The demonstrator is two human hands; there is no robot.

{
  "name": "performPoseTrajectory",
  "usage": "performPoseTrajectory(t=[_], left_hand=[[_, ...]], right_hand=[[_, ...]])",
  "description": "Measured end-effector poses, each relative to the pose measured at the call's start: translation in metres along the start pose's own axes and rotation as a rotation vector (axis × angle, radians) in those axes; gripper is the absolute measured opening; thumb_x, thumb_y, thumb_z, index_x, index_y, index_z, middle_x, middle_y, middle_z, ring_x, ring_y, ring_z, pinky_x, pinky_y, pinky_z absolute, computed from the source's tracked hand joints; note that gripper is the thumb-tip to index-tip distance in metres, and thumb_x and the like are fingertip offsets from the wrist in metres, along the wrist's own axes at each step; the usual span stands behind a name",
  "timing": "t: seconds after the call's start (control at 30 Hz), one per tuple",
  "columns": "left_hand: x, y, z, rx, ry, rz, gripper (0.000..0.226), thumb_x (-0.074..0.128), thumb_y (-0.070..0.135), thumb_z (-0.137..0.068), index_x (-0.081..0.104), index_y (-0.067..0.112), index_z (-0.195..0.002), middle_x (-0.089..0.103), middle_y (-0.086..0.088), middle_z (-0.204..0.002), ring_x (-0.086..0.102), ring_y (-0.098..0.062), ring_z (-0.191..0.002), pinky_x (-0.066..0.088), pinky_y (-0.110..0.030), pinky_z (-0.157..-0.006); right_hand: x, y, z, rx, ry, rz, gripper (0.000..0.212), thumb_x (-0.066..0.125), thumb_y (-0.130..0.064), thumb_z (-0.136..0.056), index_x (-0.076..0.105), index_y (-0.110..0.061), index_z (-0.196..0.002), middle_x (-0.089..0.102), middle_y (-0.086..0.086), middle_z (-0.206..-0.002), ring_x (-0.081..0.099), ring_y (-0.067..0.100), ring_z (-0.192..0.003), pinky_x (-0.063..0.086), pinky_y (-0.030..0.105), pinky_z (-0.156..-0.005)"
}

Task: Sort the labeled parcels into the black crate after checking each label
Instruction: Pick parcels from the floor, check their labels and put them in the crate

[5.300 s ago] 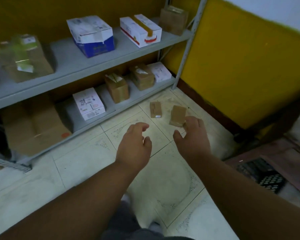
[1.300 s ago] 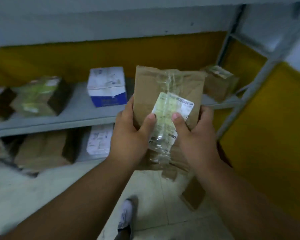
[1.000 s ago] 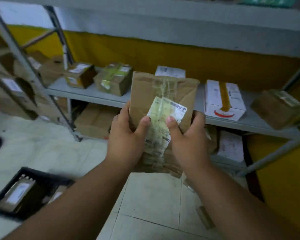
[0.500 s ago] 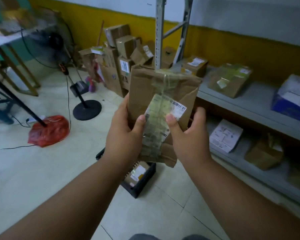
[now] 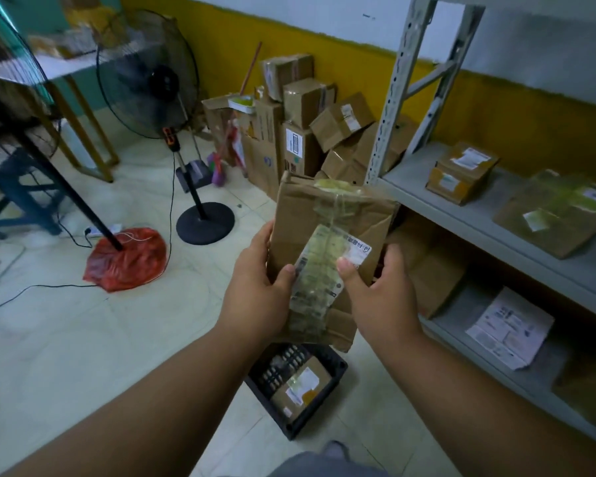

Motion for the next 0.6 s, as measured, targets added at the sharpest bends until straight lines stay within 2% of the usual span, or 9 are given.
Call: performPoseTrajectory(t=[0.03,0.13,0.27,0.4,0.5,0.6], left_hand=[[-0.006,-0.001,-0.014,-0.004,0.008,-0.007,0.062,0.060,0.023,-0.096,0.034,0.063,-0.136,0.059,0.028,-0.124,0.060,0.002,-0.110,0.053,-0.028,-0.085],[-0.024,-0.011,-0.054,-0.018,0.025,-0.011,0.064,0.063,0.021,-0.094,0.037,0.062,-0.135,0.059,0.035,-0.111,0.057,0.018,-0.095,0.048,-0.017,-0.074],[-0.036,-0.030,-0.097,-0.022,-0.019,-0.005,0.062,0.066,0.025,-0.093,0.039,0.065,-0.132,0.059,0.031,-0.116,0.056,0.014,-0.098,0.049,-0.019,-0.074],[-0.041,-0.039,-0.156,0.048,-0.148,-0.031,0.062,0.066,0.024,-0.093,0.042,0.073,-0.122,0.057,0.048,-0.099,0.055,0.023,-0.095,0.049,-0.017,-0.073],[-0.041,-0.055,-0.199,0.084,-0.284,-0.034,0.057,0.069,0.026,-0.091,0.046,0.060,-0.130,0.061,0.038,-0.103,0.060,0.018,-0.093,0.051,-0.018,-0.075],[-0.038,-0.077,-0.232,0.091,-0.432,-0.037,0.045,0.073,0.027,-0.089,0.053,0.047,-0.123,0.066,0.025,-0.109,0.064,0.013,-0.088,0.053,-0.020,-0.076]], right_hand=[[0.010,-0.002,-0.011,0.001,0.000,0.000,0.029,0.070,-0.046,-0.087,0.049,-0.035,-0.104,0.066,-0.011,-0.104,0.064,-0.003,-0.088,0.048,0.014,-0.064],[0.039,-0.008,-0.038,0.008,-0.004,0.004,0.027,0.070,-0.047,-0.086,0.048,-0.040,-0.100,0.065,-0.014,-0.102,0.062,-0.009,-0.086,0.047,0.012,-0.064],[0.067,-0.008,-0.064,0.052,0.028,0.041,0.023,0.069,-0.048,-0.087,0.048,-0.047,-0.096,0.064,-0.018,-0.102,0.061,-0.009,-0.087,0.047,0.014,-0.065],[0.097,-0.005,-0.089,0.108,0.160,0.064,0.028,0.069,-0.047,-0.088,0.051,-0.041,-0.108,0.064,-0.014,-0.108,0.063,-0.002,-0.093,0.053,0.022,-0.071],[0.116,0.000,-0.092,0.178,0.307,0.105,0.027,0.068,-0.047,-0.089,0.049,-0.039,-0.107,0.064,-0.020,-0.100,0.064,-0.005,-0.089,0.053,0.021,-0.068],[0.136,0.008,-0.084,0.284,0.421,0.152,0.024,0.064,-0.046,-0.091,0.046,-0.042,-0.107,0.060,-0.026,-0.093,0.061,-0.007,-0.086,0.049,0.018,-0.066]])
Point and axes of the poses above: each hand's wrist, its own z-axis away from the middle knuckle, its own x-axis out of the palm, y = z × x, the point moved 7 cm from there along -z, towards the middle knuckle
